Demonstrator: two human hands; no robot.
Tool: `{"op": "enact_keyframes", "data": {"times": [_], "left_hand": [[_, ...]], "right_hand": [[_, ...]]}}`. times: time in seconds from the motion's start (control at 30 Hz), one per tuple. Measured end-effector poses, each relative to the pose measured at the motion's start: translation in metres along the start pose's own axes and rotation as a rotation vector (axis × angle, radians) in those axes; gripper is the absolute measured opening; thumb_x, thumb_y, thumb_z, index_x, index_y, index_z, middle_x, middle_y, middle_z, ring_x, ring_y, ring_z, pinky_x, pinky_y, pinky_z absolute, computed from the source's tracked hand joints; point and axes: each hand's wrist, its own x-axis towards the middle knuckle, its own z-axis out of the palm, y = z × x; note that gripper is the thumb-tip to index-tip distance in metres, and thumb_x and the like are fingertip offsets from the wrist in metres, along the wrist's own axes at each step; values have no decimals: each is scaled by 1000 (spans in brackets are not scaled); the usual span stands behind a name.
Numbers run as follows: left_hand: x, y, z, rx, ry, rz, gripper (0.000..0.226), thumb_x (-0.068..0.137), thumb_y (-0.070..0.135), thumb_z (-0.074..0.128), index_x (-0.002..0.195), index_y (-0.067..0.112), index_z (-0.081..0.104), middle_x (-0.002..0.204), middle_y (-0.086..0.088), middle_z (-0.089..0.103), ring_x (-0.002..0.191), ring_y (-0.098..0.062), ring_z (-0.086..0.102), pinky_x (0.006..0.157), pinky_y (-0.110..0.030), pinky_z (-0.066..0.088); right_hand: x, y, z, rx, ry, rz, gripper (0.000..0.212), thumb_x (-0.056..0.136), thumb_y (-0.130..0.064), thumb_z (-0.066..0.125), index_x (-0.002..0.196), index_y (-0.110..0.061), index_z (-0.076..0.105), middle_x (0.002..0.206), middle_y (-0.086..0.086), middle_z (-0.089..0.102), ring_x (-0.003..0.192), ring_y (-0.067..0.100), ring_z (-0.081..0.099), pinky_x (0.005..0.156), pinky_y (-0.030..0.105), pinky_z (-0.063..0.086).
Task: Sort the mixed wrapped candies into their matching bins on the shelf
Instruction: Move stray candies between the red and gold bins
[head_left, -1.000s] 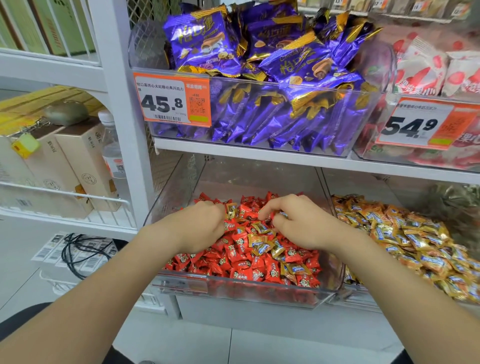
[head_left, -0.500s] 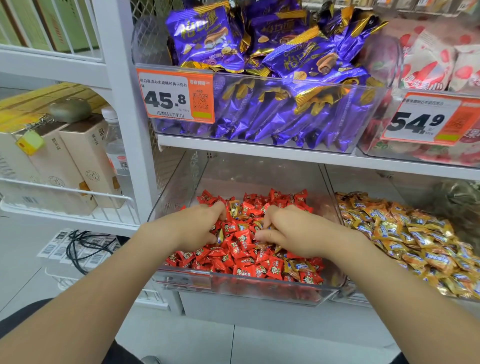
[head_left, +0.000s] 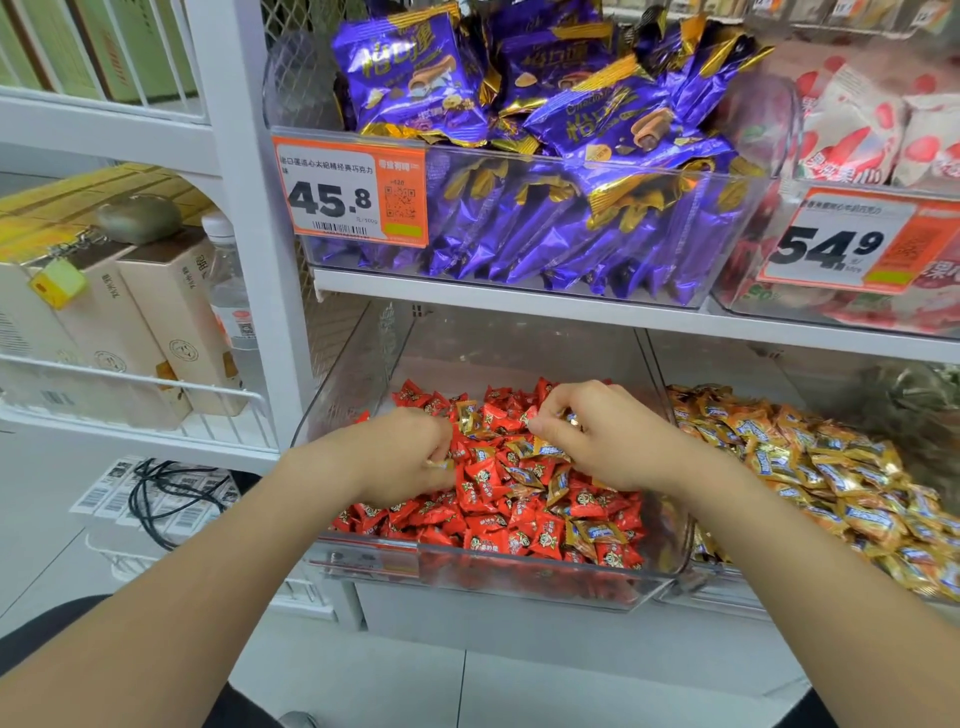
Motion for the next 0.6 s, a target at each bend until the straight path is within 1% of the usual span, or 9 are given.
{"op": "enact_keyframes", "data": {"times": [0.07,0.1,0.17,0.23,0.33,0.4,0.47,0.53,0.6], "left_hand": [[-2,6,-5,-60,92,-9,22,104,36,50,93,17,48,86,-2,59,80,-22,56,68,-38,43],[-2,8,-7,-105,150,-8,19,103,33,47,93,17,46,81,-3,59,76,-24,56,65,-39,44],[1,13,-9,-197,243,13,12,102,28,48,96,17,46,72,-3,58,66,-24,55,58,-38,41],[5,18,-6,-209,275,60,8,102,23,48,109,20,49,75,0,62,70,-23,60,61,-38,44],[14,28,-1,-30,280,139,38,103,20,44,134,39,52,108,4,68,99,-24,65,82,-44,54],[20,37,2,56,254,108,31,107,29,44,128,44,59,116,4,62,107,-26,64,87,-46,55],[28,42,6,78,238,62,27,107,50,44,118,36,64,111,1,61,105,-29,65,85,-46,55],[32,43,9,126,203,-4,41,101,64,48,109,26,63,106,-2,62,100,-32,66,82,-47,56],[33,40,11,166,159,-42,48,95,66,59,110,20,61,110,-5,63,102,-33,65,83,-46,56]], "right_hand": [[-1,0,-4,55,-2,30,21,105,-42,59,103,-26,71,55,-17,61,50,-1,57,59,24,43],[-2,-1,-6,74,-17,41,21,105,-41,60,112,-25,71,56,-22,61,48,1,57,57,21,43],[-3,0,-7,79,-54,70,33,106,-38,59,134,-21,65,60,-21,49,47,-2,52,53,11,38],[-4,0,-9,54,-70,80,39,107,-34,58,141,-18,61,69,-20,44,45,-3,47,51,10,37],[-7,0,-15,52,-85,88,26,101,-21,56,120,-23,74,74,-14,63,45,0,54,50,12,38],[-10,-2,-16,47,-79,109,23,97,-22,56,99,-25,79,78,-13,70,59,-3,63,57,13,45],[-11,-1,-13,16,-33,119,28,95,-30,55,82,-22,78,76,-6,74,69,7,68,70,30,55],[-11,1,-7,-46,6,88,42,99,-41,51,74,-15,74,63,-3,68,62,13,64,67,34,52],[-10,2,-1,-133,-15,28,56,103,-57,48,71,-16,69,58,1,62,65,18,63,71,37,54]]}}
